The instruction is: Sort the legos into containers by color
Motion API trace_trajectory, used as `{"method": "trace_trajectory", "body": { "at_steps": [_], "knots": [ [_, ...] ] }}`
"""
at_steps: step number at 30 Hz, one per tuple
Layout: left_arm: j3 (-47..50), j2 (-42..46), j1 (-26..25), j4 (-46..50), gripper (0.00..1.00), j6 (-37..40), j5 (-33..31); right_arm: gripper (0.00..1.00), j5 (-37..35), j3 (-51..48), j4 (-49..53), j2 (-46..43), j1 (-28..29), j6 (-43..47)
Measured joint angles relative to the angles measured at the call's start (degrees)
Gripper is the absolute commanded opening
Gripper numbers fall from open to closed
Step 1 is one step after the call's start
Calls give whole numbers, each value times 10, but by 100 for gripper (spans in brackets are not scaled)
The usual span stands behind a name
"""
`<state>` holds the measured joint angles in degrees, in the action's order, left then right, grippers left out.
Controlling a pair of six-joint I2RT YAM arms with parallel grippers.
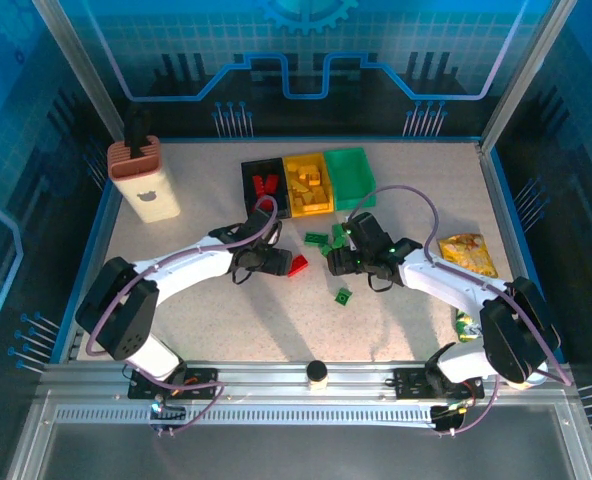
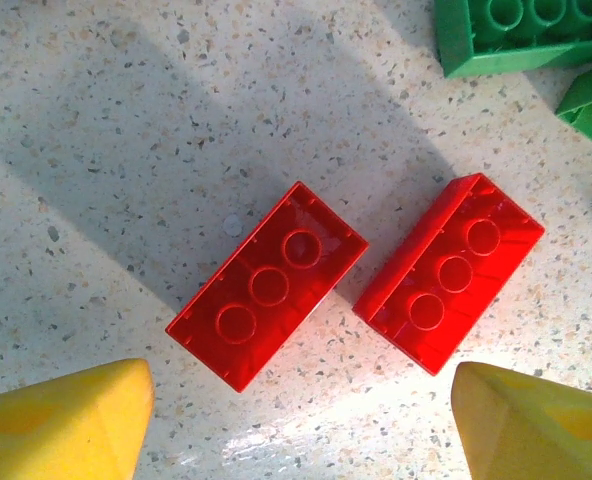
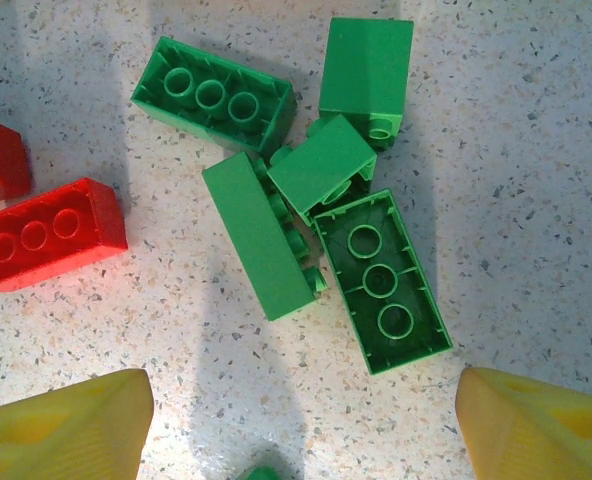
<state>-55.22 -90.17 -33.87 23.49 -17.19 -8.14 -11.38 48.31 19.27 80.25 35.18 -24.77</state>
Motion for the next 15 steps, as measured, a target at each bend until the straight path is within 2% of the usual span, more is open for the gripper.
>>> {"method": "trace_trajectory", "body": {
  "at_steps": [7, 15],
  "knots": [
    [-27, -58, 16, 12, 80, 37, 1, 80, 1, -2, -1, -7, 0, -2],
    [-28, -66, 61, 15, 78, 58, 31, 80, 1, -7, -1, -11, 0, -7]
  ]
}}
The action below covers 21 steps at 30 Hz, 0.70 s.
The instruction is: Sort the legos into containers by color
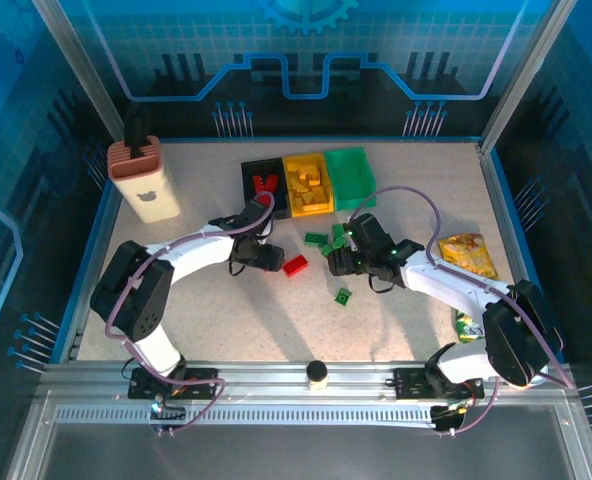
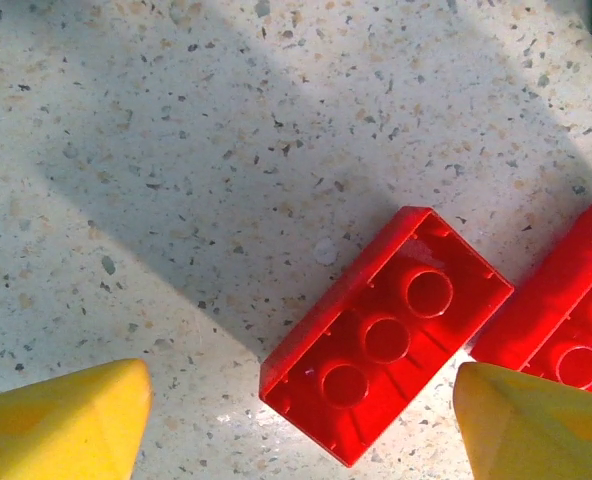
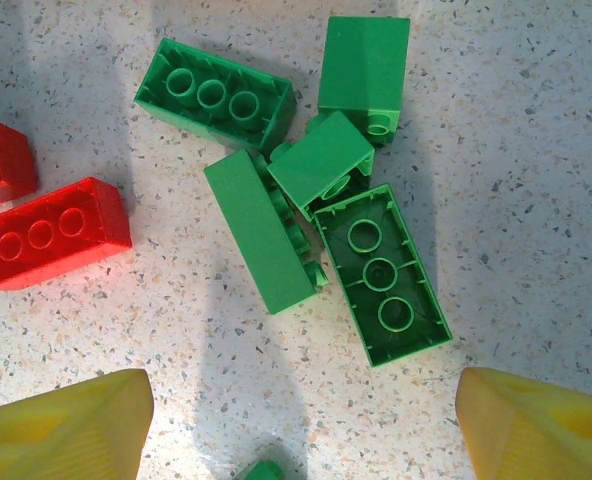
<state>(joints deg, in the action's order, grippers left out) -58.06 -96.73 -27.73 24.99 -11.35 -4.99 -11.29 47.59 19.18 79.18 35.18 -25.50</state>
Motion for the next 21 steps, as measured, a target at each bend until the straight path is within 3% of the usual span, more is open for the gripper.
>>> {"method": "trace_trajectory", "body": {
  "at_steps": [14, 21],
  "knots": [
    [-9, -38, -3, -2, 73, 8, 50, 80, 7, 0, -2, 2, 0, 0],
    [-41, -69, -2, 15, 62, -3, 46, 80, 13, 0, -4, 12, 0, -2]
  ]
}}
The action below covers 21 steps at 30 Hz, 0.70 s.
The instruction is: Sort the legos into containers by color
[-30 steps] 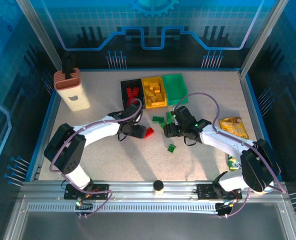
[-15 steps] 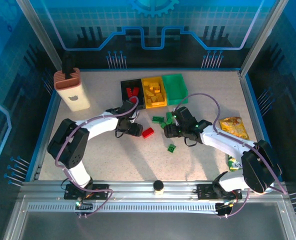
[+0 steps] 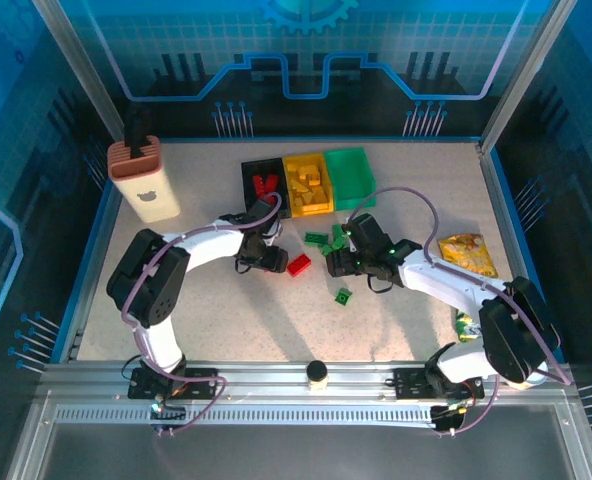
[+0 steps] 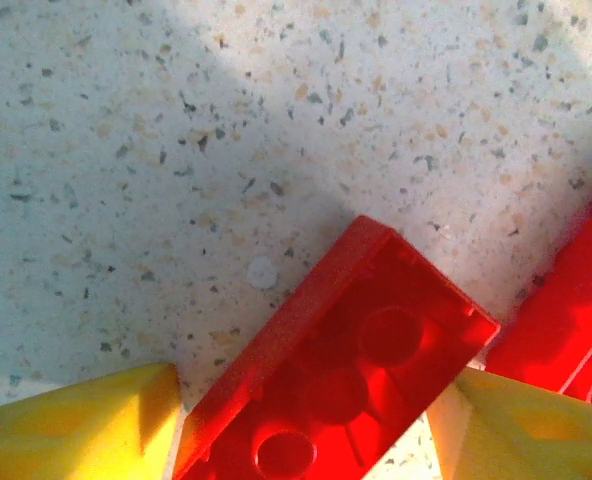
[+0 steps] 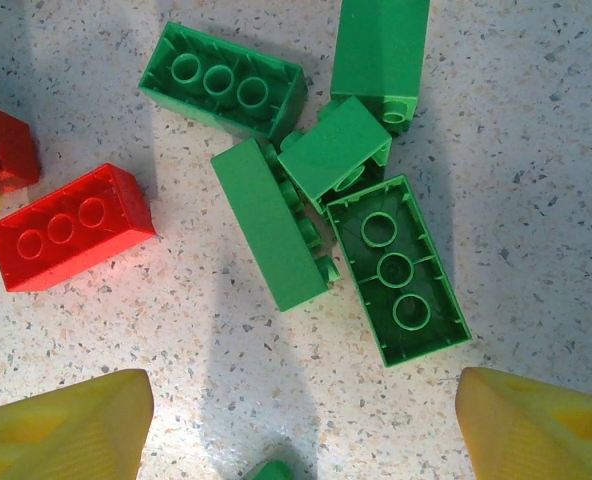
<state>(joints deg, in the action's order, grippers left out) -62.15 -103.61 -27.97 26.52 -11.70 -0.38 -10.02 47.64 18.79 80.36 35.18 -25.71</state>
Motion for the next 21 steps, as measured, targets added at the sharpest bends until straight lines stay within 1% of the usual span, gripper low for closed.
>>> {"method": "trace_trajectory", "body": {
  "at_steps": [5, 9, 11, 17, 21],
  "knots": [
    [-14, -11, 0, 6, 47, -4, -8, 80, 0, 0, 0, 0, 0, 0],
    [-24, -18, -2, 2, 39, -12, -9, 80, 0, 0, 0, 0, 0, 0],
    [-27, -18, -4, 2, 37, -16, -9, 80, -1, 0, 0, 0, 0, 0],
    [-28, -13, -6, 2, 35, -25, -21, 80, -1, -3, -5, 0, 0, -3],
    [-51, 6, 13, 8, 34, -40, -29, 80, -2, -9, -7, 0, 0, -4]
  ]
}}
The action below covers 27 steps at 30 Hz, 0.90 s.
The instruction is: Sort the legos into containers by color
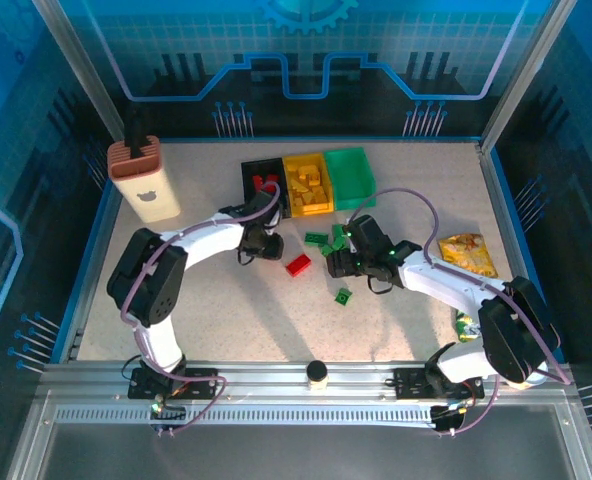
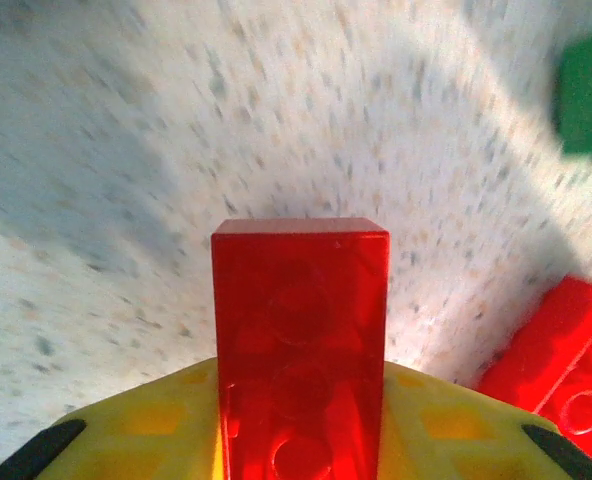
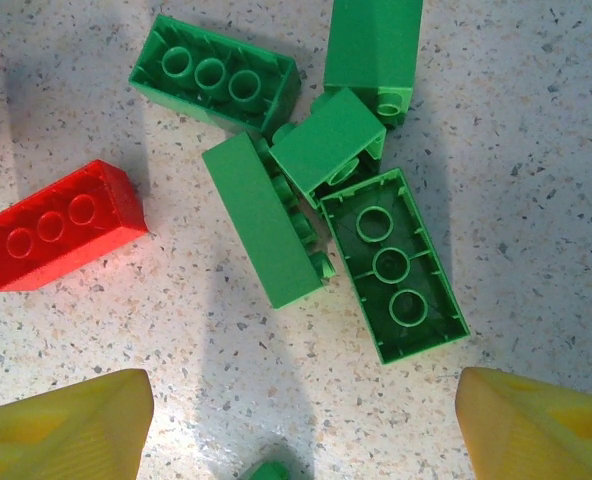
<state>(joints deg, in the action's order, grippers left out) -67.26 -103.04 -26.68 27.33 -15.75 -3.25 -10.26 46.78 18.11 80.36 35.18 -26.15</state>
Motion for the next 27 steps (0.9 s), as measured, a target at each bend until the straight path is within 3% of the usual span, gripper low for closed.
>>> {"method": "trace_trajectory", "body": {
  "at_steps": [6, 12, 16, 18, 23, 27],
  "knots": [
    [-129, -7, 50, 15, 34, -8, -13, 79, 0, -7, -2, -3, 0, -3],
    [-294, -90, 76, 38, 36, -8, -24, 79, 1, -27, -2, -21, 0, -9],
    [-369, -153, 85, 71, 52, -10, -31, 80, 2, -30, 0, -29, 0, -9],
    [-406, -181, 90, 93, 74, -10, -36, 80, 2, -30, 2, -33, 0, -9],
    [-405, -174, 93, 99, 79, -11, -36, 80, 4, -30, 4, -39, 0, -8],
    [-294, -81, 89, 67, 78, -15, -33, 81, 6, -26, 8, -35, 8, -3]
  ]
}}
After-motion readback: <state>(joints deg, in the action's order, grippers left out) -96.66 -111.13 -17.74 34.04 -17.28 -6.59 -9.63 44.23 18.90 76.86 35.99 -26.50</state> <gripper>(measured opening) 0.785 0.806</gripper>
